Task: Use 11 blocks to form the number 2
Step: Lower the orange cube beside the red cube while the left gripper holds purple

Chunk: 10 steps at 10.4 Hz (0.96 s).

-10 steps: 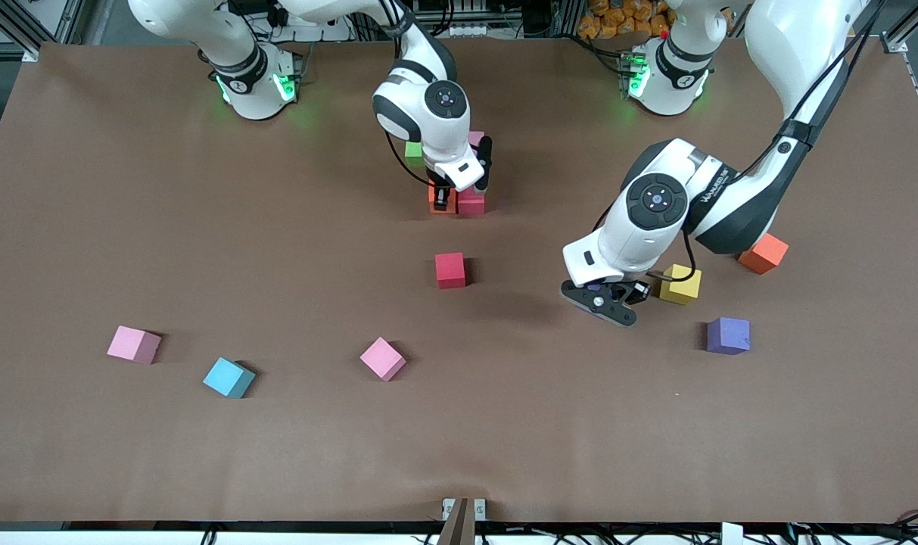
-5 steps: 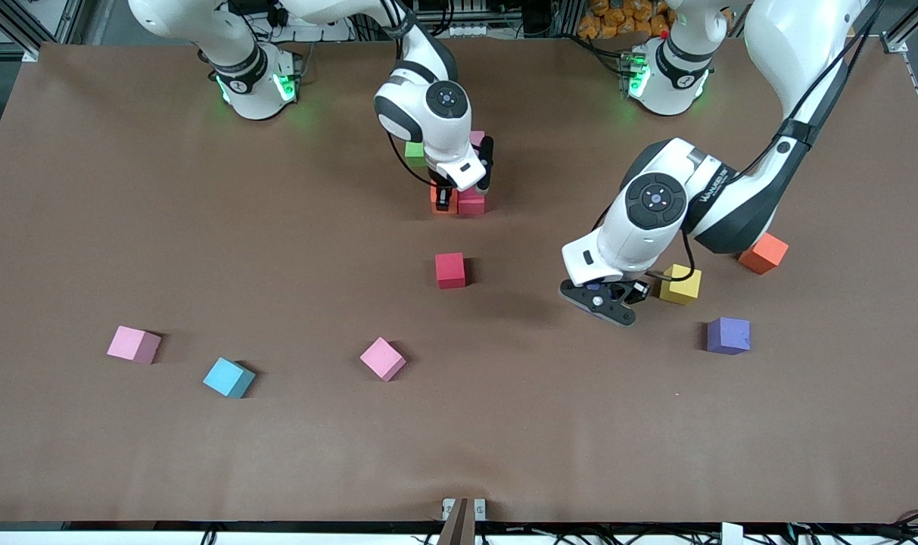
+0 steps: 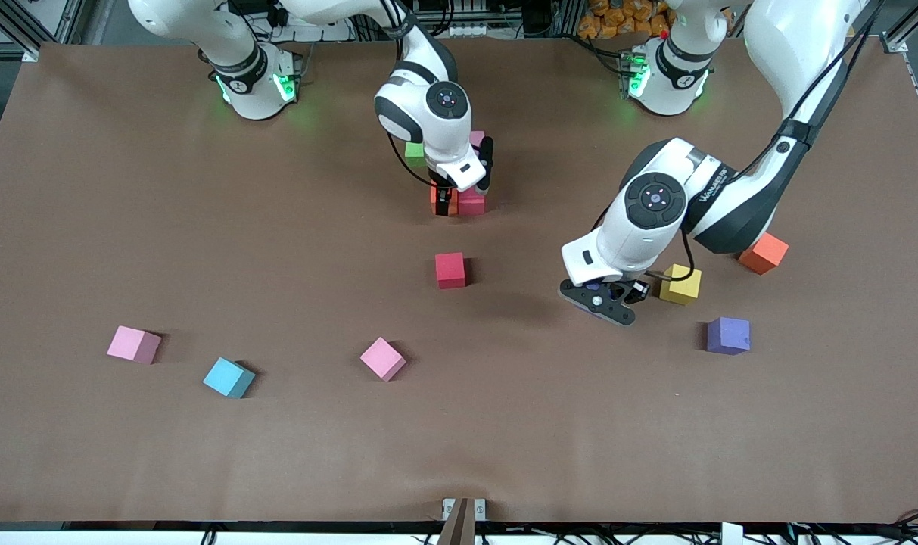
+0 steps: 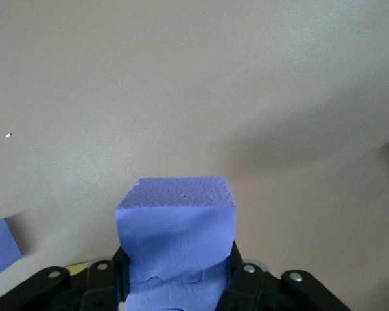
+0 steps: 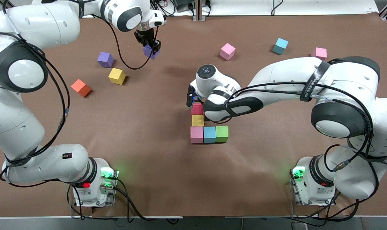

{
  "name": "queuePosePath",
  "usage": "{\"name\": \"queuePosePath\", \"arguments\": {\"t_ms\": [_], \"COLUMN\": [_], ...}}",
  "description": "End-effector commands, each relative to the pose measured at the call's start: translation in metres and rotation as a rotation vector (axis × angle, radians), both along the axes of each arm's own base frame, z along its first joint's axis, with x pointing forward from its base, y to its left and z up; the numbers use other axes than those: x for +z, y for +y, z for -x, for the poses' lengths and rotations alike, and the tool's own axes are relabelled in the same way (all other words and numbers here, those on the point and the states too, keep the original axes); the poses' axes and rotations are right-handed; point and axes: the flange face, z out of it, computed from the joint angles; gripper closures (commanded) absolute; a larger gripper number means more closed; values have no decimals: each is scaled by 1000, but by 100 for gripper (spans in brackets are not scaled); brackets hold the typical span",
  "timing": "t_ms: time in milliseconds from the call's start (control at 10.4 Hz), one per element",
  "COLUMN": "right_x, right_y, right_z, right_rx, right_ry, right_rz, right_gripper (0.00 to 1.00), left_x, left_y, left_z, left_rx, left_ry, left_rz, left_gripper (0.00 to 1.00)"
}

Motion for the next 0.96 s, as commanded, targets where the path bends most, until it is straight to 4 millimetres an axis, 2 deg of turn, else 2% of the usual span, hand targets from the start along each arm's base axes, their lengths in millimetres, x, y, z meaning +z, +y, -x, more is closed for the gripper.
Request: {"name": "queuePosePath", "arguments": {"t_ms": [0, 575, 862], "right_x": [8, 31, 61], "right_y": [1, -13, -22], "right_z": [1, 4, -5], "right_rx": [-1, -5, -25], "right_ry": [1, -9, -7], "right_rz": [-2, -12, -2], "right_gripper": [0, 0, 0], "left_x": [6, 8, 10], "left_y": [-2, -5, -13], "left_z": [5, 7, 11], "left_rx": [18, 34, 68], "left_ry": [10, 25, 46], "left_rz": [1, 24, 55], "left_gripper": [99, 99, 100]}}
